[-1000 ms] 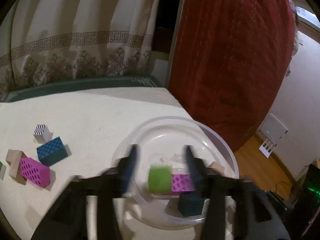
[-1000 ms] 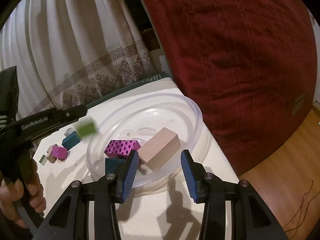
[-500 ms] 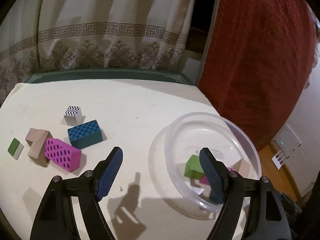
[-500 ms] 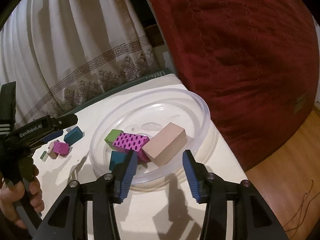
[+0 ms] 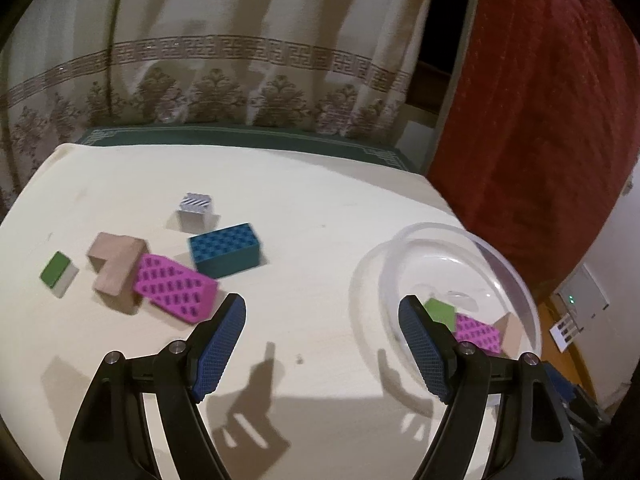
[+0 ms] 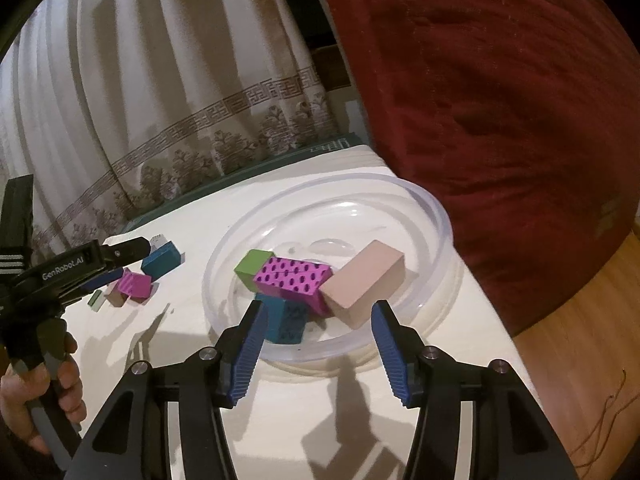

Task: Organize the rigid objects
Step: 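Withdraw both tools from the bowl and move the left tool toward the brown blocks, then close the left tool on the dark brown wooden block and lift it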

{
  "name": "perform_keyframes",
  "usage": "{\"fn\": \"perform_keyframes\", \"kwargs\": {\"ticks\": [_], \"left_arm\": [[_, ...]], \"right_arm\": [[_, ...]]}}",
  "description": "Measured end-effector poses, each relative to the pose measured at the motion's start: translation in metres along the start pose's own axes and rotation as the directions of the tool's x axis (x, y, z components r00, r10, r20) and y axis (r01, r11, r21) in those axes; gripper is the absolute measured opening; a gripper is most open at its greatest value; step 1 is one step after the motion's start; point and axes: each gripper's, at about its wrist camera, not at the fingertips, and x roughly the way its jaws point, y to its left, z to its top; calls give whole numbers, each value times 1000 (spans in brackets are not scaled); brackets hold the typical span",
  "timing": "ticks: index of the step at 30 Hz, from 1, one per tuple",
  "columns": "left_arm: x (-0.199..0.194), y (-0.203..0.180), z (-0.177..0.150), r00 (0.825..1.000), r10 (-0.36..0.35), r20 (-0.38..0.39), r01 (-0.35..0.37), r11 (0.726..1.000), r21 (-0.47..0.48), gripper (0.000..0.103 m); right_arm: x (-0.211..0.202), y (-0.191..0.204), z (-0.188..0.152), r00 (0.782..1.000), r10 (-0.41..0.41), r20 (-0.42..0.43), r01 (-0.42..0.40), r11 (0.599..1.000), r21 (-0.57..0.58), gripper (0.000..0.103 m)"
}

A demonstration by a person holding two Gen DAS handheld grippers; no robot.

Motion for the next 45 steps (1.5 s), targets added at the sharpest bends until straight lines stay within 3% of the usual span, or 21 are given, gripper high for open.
{"fn": "perform_keyframes", "kwargs": {"ticks": [14,25,27,32,34,45], "left_arm": [[-17,51,0,998,55,31,-53,997,-59,80],[-21,101,4,988,150,41,-145,983,-113,79],[-19,109,5,985,166,39,-160,980,-122,76],[-9,126,6,981,191,16,-187,973,-138,56],[-2,130,5,978,207,2,-204,970,-131,53],[25,142,5,972,233,-30,-234,964,-124,49]], "right_arm": [[4,29,-4,999,25,-20,-26,998,-59,61],[7,49,-10,998,53,-46,-57,993,-106,61],[7,51,-10,997,56,-48,-61,992,-109,61],[9,57,-11,996,66,-59,-73,990,-120,61],[10,59,-12,995,71,-64,-78,989,-125,61],[14,67,-14,993,80,-84,-91,986,-143,61]]}}
